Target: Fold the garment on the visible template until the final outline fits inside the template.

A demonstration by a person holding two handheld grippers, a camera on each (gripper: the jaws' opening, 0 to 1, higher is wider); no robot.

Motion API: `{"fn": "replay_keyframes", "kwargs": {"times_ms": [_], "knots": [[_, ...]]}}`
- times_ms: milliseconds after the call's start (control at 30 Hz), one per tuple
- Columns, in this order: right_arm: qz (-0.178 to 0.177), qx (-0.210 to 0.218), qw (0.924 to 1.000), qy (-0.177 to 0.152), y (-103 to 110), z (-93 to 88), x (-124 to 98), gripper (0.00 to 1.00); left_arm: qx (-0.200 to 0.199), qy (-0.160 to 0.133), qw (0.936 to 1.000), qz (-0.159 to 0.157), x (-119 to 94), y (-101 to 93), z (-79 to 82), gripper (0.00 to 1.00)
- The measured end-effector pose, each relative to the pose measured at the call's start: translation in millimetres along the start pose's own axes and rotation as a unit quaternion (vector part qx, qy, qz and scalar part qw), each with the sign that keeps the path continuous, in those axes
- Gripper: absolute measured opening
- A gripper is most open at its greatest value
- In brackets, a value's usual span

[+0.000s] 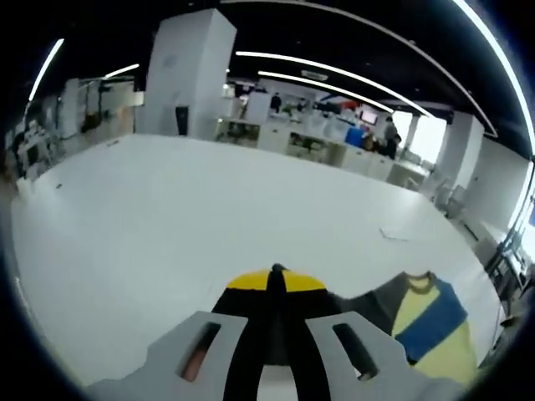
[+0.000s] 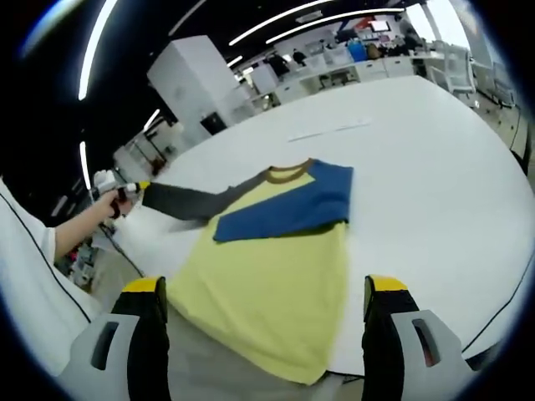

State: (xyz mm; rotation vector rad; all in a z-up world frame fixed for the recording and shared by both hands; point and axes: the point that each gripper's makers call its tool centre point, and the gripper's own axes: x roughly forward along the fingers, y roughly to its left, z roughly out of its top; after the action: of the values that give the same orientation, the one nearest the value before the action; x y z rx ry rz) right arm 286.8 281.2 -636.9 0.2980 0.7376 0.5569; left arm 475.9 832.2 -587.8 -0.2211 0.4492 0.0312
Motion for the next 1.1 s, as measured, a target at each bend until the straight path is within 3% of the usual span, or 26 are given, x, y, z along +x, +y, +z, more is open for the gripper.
{"fn": "replay_keyframes", "kwargs": {"times_ms": [533, 833, 1100], "knots": [[0.003, -0.003, 0.9999, -0.015, 0.6, -0.8, -14.0, 0.97, 0.012, -0.040, 0.9973, -0.061, -26.7, -69.5, 37.7, 0.00], [0.005, -0.009, 0.9998, -0.017, 0.4, -1.2, -22.6, 0.97, 0.001, -0.043, 0.9943, -0.097, -32.7, -112.3, 41.5, 0.00], [0.005, -0.009, 0.9997, -0.021, -3.1, -3.6, -32.3, 0.97, -0.006, -0.047, 0.9885, -0.143, -39.4, -164.0, 46.5, 0.00]]}}
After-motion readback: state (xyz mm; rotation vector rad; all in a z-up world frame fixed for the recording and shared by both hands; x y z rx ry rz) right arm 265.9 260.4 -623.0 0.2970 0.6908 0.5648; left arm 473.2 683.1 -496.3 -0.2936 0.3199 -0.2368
